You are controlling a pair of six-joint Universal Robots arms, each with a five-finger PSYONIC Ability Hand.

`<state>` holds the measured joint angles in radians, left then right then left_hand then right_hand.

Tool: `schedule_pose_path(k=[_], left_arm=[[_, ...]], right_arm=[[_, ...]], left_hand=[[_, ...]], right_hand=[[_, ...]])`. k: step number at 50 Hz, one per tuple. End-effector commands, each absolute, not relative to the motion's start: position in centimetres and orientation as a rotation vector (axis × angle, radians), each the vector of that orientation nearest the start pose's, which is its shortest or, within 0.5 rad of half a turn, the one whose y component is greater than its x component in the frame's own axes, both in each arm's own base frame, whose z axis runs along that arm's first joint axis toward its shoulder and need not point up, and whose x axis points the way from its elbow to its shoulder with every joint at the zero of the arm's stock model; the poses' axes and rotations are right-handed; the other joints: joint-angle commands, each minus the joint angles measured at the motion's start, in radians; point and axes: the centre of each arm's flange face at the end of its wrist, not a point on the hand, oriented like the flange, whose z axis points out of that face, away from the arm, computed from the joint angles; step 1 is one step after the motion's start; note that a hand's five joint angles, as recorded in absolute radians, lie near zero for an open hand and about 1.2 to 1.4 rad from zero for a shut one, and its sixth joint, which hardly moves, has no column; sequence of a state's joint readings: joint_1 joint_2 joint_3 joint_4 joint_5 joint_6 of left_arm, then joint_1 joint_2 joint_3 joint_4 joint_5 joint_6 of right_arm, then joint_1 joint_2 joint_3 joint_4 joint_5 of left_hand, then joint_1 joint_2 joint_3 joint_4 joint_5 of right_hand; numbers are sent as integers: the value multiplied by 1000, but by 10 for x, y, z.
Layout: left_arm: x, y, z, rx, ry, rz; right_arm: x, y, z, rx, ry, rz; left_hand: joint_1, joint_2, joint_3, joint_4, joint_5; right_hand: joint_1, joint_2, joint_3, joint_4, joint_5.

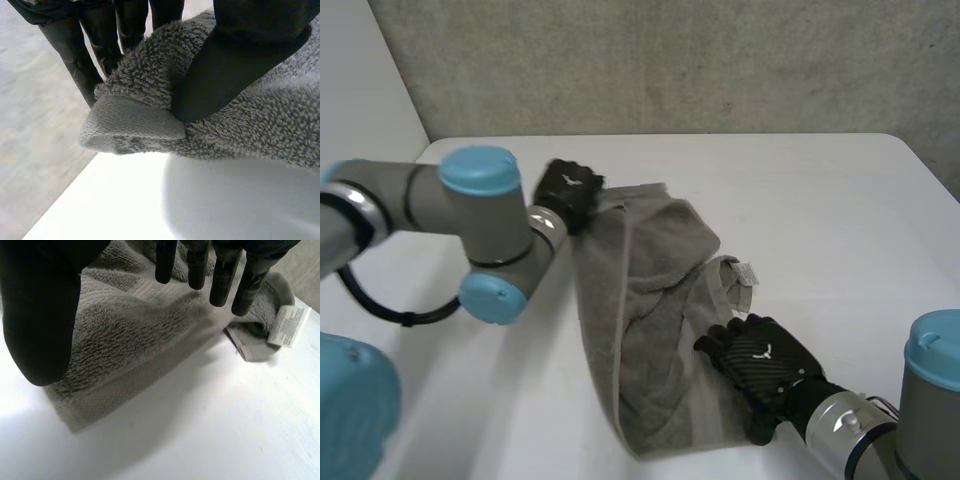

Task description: Fold the towel.

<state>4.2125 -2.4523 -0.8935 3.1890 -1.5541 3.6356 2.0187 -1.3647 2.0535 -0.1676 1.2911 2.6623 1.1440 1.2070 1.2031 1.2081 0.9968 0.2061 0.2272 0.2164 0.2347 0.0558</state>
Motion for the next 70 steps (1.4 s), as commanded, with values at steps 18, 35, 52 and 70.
schedule_pose_path(k=[18,35,52,70], left_arm=[[-260,-320,197,951,2211,-1845],[-247,-307,252,808,2167,-2030],[-239,-257,200,930,2452,-1860],[-210,-277,187,803,2468,-1806]], right_arm=[[274,-156,120,-1262,2169,-1449],[266,-247,223,-948,2057,-2099],[267,-230,156,-1120,2277,-1677],[275,-258,151,-1200,2249,-1747]], left_hand=[[252,189,193,188,225],[252,189,193,188,225],[252,189,193,188,225],[252,189,193,188,225]], right_hand=[[1015,994,1005,987,991],[1190,1169,1180,1162,1166],[663,642,652,634,638],[1190,1169,1180,1162,1166]])
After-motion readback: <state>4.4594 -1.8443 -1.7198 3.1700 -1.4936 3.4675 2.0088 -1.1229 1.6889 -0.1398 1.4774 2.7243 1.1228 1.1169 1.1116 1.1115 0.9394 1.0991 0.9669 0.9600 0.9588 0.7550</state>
